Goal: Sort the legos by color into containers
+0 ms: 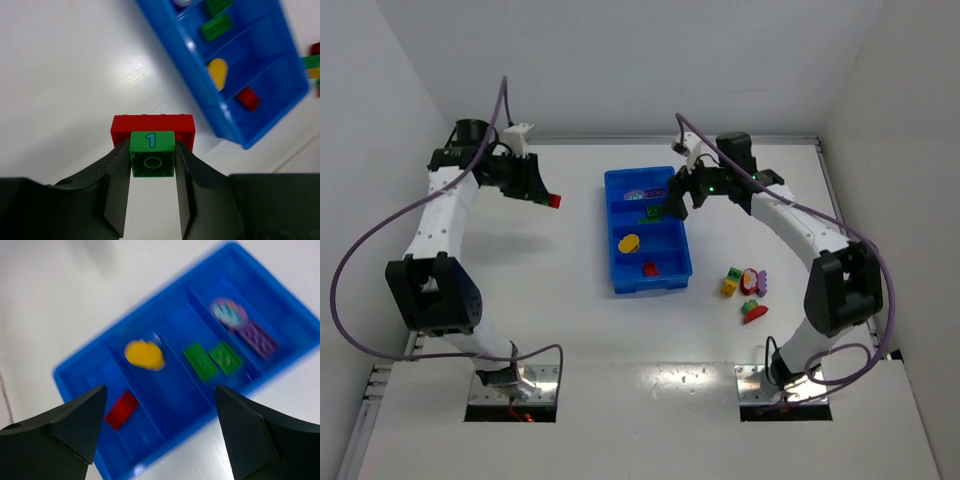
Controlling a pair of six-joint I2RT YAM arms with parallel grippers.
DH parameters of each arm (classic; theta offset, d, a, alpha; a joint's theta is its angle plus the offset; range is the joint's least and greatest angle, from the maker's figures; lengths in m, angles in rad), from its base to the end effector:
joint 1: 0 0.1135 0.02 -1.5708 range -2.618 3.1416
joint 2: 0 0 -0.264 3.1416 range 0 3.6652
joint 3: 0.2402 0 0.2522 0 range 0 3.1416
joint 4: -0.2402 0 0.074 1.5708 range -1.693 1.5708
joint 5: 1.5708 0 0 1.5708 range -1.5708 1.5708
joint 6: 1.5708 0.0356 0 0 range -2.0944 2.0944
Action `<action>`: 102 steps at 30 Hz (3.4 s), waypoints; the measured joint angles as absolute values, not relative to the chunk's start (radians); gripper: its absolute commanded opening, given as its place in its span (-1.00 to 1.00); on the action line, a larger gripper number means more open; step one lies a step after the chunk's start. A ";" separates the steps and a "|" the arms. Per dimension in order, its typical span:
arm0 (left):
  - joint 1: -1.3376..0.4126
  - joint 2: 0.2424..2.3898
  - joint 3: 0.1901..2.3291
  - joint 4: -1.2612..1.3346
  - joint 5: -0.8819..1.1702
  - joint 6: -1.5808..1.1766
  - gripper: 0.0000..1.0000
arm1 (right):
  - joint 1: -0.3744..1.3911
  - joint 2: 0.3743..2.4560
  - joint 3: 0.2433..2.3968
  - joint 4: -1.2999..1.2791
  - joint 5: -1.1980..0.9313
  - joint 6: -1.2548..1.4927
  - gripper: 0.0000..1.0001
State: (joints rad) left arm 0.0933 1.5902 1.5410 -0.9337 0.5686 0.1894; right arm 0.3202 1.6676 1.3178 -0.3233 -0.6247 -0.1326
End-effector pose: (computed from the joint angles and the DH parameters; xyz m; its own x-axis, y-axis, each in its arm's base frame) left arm 0.3308 0.0117 0.3388 -0.7725 0.0871 -0.6291 0.3709 0.8659 -0.3356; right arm 0.3509 0.1383 0.2845 -0.4954 -0.2773 -0.8232 -0.7615 0.5945 0.2580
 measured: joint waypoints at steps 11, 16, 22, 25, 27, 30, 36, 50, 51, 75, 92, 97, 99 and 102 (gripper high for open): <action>0.192 1.764 1.546 -1.037 1.084 0.111 -0.80 | 0.493 1.730 1.358 -0.017 -0.766 -0.125 0.76; 0.204 1.763 1.448 -0.967 1.278 -0.003 -0.80 | 0.569 1.782 1.358 0.072 -0.751 -0.136 0.76; 0.207 1.760 1.317 -0.757 1.401 -0.239 -0.88 | 0.627 1.835 1.370 0.135 -0.734 -0.139 0.76; 0.207 1.758 1.317 -0.696 1.432 -0.295 -0.90 | 0.647 1.869 1.393 0.150 -0.730 -0.139 0.71; 0.207 1.755 1.317 -0.678 1.440 -0.307 -0.93 | 0.659 1.879 1.399 0.151 -0.729 -0.139 0.67; 0.207 1.754 1.317 -0.657 1.450 -0.325 -0.93 | 0.677 1.883 1.413 0.152 -0.725 -0.140 0.62; 0.207 1.754 1.317 -0.641 1.456 -0.339 -0.93 | 0.702 1.893 1.445 0.179 -0.719 -0.137 0.62; 0.201 1.715 1.304 -0.633 1.460 -0.346 -0.93 | 0.710 1.982 1.509 0.197 -0.712 -0.113 0.35; 0.200 1.712 1.299 -0.633 1.460 -0.346 -0.93 | 0.710 1.982 1.509 0.197 -0.712 -0.111 0.32; 0.209 1.691 1.271 -0.615 1.450 -0.377 -1.00 | 0.725 1.993 1.531 0.193 -0.700 -0.144 -0.99; 0.350 1.688 1.485 -0.613 1.043 -0.340 -1.00 | 0.686 1.850 1.389 0.146 -0.636 -0.208 -1.00; 0.240 1.686 1.605 -0.643 0.723 -0.273 -1.00 | 0.665 1.793 1.351 0.117 -0.576 -0.241 -1.00; 0.166 1.682 1.639 -0.650 0.580 -0.235 -1.00 | 0.651 1.769 1.331 0.102 -0.544 -0.247 -1.00; 0.052 1.675 1.654 -0.661 0.407 -0.185 -1.00 | 0.626 1.729 1.292 0.081 -0.486 -0.238 -1.00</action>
State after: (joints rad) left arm 0.0521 1.6752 1.6543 -0.6605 0.4072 -0.1848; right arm 0.6262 1.7294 1.2922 0.0807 -0.4858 -0.2379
